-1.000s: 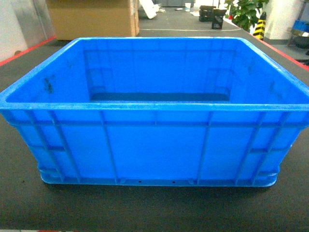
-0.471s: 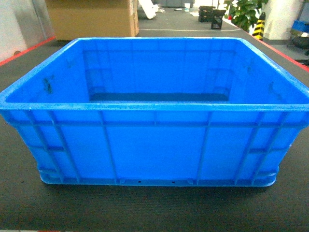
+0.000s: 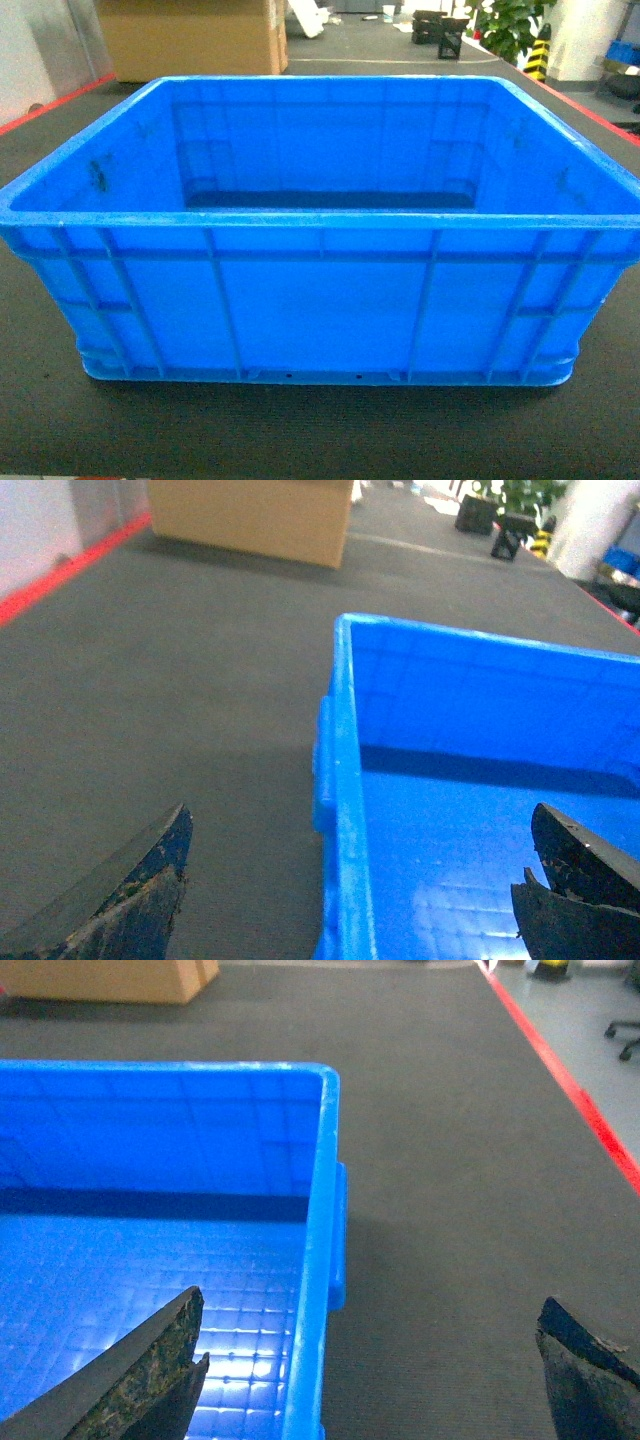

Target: Place box next to blue box on left shelf

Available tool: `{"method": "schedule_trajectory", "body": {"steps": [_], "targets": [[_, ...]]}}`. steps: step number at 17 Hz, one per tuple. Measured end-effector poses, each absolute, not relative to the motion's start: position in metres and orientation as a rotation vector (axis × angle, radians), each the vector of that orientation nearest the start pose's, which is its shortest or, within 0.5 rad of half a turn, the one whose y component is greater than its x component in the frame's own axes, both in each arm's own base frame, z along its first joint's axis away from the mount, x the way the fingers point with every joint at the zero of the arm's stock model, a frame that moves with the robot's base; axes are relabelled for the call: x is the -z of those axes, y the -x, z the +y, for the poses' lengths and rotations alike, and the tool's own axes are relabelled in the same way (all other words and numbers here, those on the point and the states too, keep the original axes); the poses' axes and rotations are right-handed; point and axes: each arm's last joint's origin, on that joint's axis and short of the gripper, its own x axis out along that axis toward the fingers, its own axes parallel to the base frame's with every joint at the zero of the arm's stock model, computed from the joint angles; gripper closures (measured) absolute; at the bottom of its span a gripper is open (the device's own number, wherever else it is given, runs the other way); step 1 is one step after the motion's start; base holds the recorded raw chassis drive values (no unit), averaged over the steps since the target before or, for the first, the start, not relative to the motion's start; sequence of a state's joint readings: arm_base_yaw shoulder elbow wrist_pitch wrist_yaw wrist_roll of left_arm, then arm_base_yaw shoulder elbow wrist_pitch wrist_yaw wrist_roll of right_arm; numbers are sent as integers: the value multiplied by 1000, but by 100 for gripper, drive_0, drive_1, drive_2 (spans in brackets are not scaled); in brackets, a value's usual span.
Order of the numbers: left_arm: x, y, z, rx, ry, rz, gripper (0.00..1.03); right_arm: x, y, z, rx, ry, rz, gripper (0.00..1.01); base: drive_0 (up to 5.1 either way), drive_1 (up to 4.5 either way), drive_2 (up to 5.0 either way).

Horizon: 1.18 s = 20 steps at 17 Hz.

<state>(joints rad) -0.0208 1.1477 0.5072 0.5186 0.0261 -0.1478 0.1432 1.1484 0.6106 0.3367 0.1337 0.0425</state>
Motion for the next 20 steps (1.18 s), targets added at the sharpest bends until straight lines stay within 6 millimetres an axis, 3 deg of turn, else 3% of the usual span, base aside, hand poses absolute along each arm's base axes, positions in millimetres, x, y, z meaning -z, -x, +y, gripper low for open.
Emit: {"method": "schedule_trajectory", "body": {"steps": [3, 4, 6, 10, 13, 20], "targets": [[-245, -308, -15, 40, 157, 230, 5, -248, -329, 39, -7, -41, 423, 3, 0, 0, 0], [-243, -328, -19, 40, 164, 298, 5, -246, -348, 40, -4, -60, 480, 3, 0, 0, 0], [-229, -348, -30, 76, 170, 463, 5, -237, -373, 43, -6, -85, 569, 3, 0, 0, 0], [-209, -365, -41, 51, 130, 632, 5, -218, -374, 54, -31, -107, 697, 3, 0, 0, 0], [-206, -366, -41, 41, 91, 668, 5, -212, -374, 63, -46, -95, 716, 3, 0, 0, 0], [-200, -363, -41, 49, 70, 728, 5, -204, -375, 63, -41, -104, 740, 3, 0, 0, 0]]}}
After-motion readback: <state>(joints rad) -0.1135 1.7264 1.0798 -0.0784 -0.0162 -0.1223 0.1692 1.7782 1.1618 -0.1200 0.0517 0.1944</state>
